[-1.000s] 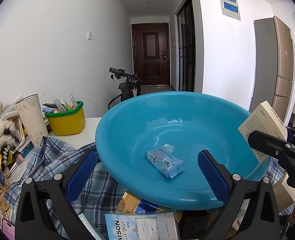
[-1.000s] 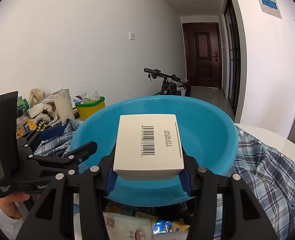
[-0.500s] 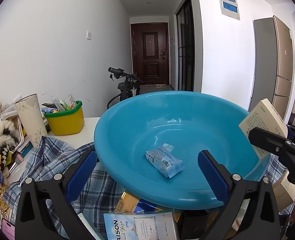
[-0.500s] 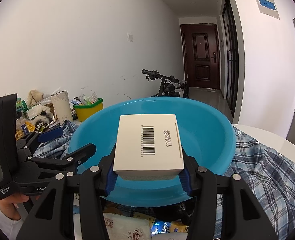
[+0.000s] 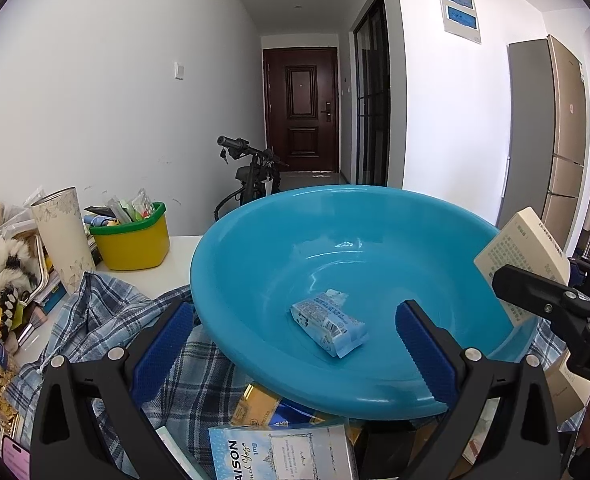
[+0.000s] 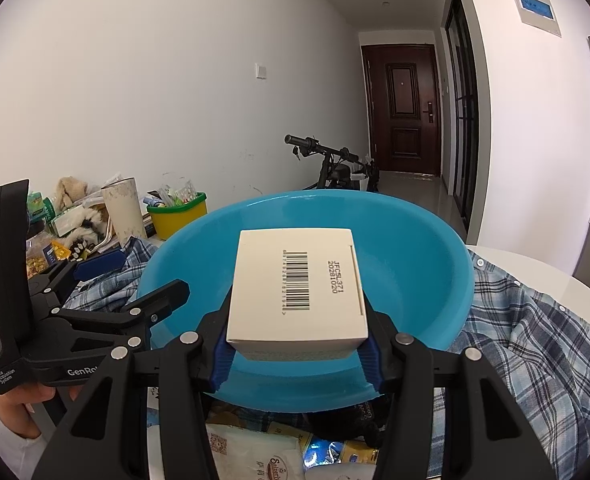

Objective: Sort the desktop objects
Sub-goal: 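Open the right tool to drop the cream box into the basin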

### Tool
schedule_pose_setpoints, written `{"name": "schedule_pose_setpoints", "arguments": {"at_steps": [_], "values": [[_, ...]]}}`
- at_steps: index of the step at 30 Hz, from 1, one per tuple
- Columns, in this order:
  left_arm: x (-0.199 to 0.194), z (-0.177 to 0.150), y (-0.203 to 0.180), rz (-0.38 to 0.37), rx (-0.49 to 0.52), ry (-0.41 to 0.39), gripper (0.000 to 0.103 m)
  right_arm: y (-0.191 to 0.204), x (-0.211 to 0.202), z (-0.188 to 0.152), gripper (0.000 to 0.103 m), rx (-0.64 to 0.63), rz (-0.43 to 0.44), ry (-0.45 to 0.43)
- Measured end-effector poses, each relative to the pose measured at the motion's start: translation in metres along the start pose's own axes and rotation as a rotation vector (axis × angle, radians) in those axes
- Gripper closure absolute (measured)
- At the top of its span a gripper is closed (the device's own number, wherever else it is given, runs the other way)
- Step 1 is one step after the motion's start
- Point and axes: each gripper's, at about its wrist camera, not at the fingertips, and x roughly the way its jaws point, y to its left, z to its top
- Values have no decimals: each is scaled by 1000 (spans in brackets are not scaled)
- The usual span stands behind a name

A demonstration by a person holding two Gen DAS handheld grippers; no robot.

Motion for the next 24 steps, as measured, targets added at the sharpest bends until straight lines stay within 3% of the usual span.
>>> {"name": "schedule_pose_setpoints", "arguments": {"at_steps": [7, 8, 9, 10, 11, 14, 24], "values": [[0, 0, 2, 0, 0, -1, 0, 2, -1, 0, 52, -3, -6, -8], [1, 0, 3, 0, -2, -1, 0, 2, -1, 0, 48, -3, -10, -10], [1, 0, 3, -1, -3, 0, 0, 1, -1, 0, 41, -2, -11, -14], [1, 0, 3, -3, -6, 1, 0, 1, -2, 0, 17, 0, -15, -21], [2, 0, 3, -5, -6, 3, 0, 0, -3, 1, 1, 3, -25, -33], [1, 0, 2, -4, -4, 2, 0, -2, -6, 2, 0, 1, -71, -63], [1, 0, 4, -3, -5, 5, 0, 4, 5, -1, 0, -22, -66, -21]]}}
